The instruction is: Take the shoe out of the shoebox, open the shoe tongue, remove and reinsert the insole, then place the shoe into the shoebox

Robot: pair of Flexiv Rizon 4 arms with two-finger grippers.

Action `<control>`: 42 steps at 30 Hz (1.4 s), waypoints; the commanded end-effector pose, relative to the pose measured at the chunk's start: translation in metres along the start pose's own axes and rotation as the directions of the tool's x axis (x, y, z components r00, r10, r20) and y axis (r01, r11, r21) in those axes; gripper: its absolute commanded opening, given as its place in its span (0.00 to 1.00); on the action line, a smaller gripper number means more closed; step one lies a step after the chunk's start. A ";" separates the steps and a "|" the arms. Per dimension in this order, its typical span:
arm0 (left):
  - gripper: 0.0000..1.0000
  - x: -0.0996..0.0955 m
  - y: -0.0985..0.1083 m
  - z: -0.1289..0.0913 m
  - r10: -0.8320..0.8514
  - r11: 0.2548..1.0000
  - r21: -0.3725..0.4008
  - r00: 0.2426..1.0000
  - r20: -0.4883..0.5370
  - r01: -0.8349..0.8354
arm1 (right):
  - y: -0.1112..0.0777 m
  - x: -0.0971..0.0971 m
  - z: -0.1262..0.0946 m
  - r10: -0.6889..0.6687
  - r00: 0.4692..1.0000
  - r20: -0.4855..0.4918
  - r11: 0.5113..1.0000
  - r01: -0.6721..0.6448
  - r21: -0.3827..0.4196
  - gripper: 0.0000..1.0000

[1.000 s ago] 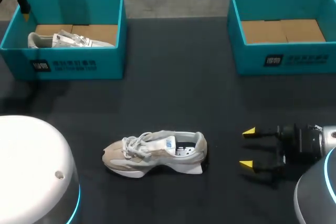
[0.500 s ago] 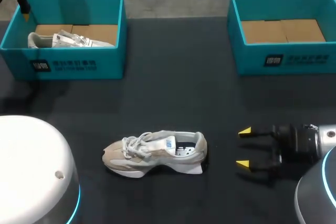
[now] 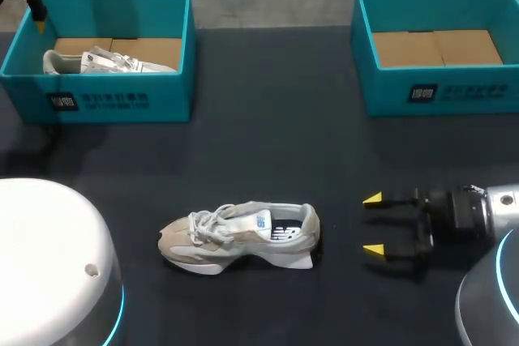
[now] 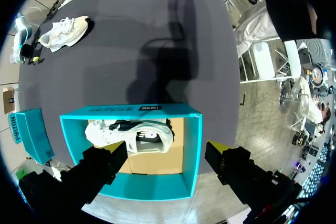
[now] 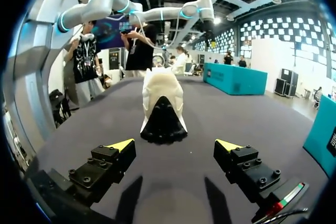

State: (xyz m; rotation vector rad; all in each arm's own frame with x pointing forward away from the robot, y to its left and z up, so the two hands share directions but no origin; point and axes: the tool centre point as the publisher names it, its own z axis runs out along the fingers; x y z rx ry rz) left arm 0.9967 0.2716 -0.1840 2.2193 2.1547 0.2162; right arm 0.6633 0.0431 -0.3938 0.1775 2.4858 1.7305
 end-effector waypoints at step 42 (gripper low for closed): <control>1.00 0.000 -0.001 0.000 0.000 1.000 -0.001 1.000 -0.003 0.000 | 0.023 0.013 0.081 -0.033 0.989 -0.143 0.997 0.023 -0.074 1.00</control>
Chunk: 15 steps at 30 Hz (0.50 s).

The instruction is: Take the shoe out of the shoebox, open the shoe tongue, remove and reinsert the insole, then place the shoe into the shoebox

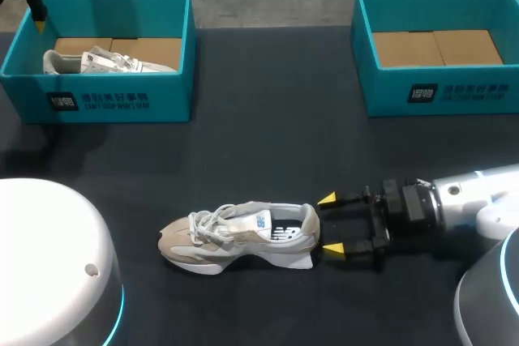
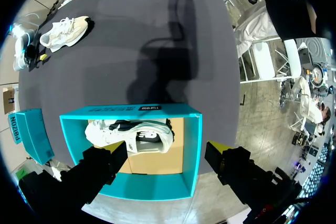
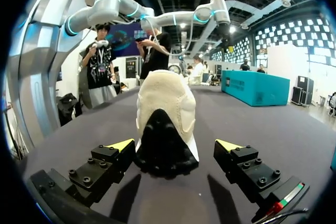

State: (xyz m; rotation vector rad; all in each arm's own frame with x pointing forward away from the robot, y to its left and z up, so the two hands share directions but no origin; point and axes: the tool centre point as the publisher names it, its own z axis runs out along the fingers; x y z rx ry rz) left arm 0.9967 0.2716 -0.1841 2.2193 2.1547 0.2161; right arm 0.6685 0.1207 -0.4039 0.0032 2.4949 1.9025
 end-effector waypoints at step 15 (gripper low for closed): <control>1.00 0.000 -0.001 0.000 0.000 1.000 -0.001 1.000 -0.003 0.000 | 0.005 0.006 0.023 -0.002 1.000 -0.001 1.000 0.002 0.002 1.00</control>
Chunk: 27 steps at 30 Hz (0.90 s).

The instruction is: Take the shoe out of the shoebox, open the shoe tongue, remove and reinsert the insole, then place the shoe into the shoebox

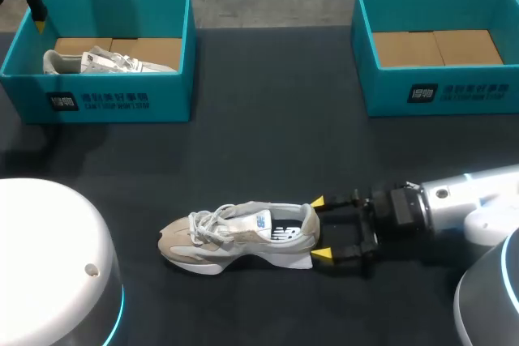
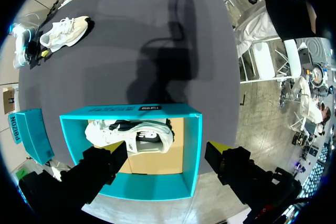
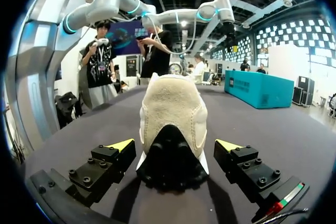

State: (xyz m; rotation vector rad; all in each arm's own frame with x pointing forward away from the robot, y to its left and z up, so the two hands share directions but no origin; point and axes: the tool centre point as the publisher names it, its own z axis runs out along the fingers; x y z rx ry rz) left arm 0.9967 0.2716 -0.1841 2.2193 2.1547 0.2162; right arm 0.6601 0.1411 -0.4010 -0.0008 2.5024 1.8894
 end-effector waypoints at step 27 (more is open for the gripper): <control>1.00 0.000 -0.001 0.000 0.000 1.000 -0.001 1.000 -0.003 0.000 | -0.006 -0.002 0.021 0.010 1.000 0.013 1.000 -0.010 -0.011 1.00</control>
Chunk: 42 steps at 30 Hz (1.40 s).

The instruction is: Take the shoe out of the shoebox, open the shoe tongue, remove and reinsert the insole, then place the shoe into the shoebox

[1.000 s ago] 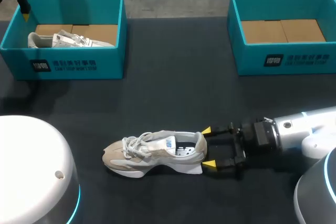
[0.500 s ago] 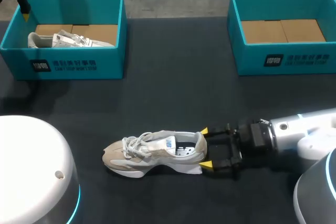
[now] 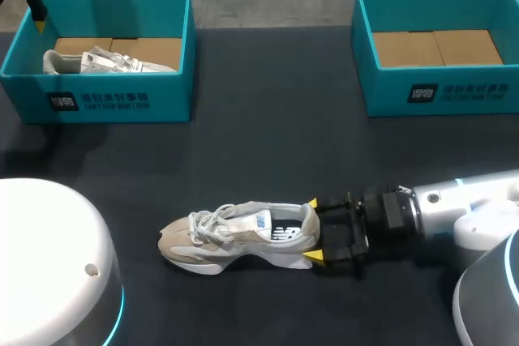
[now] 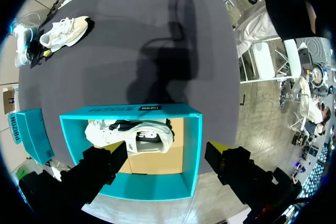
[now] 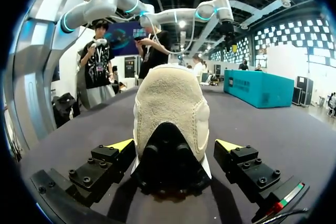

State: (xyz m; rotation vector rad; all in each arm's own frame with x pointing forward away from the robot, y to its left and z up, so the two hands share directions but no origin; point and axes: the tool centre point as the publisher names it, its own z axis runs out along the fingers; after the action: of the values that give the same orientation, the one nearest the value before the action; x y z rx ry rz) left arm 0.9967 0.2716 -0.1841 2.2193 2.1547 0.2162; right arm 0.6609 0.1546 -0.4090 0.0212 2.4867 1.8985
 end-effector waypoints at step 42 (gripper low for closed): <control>1.00 0.000 -0.001 0.000 0.000 1.000 -0.001 1.000 -0.003 0.000 | 0.000 -0.007 0.030 -0.018 1.000 -0.010 1.000 0.018 -0.019 1.00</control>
State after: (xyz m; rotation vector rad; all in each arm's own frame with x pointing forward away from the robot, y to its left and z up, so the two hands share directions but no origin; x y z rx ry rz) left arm 0.9967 0.2716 -0.1841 2.2193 2.1547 0.2162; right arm 0.6653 0.1796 -0.4159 -0.0081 2.4611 1.9236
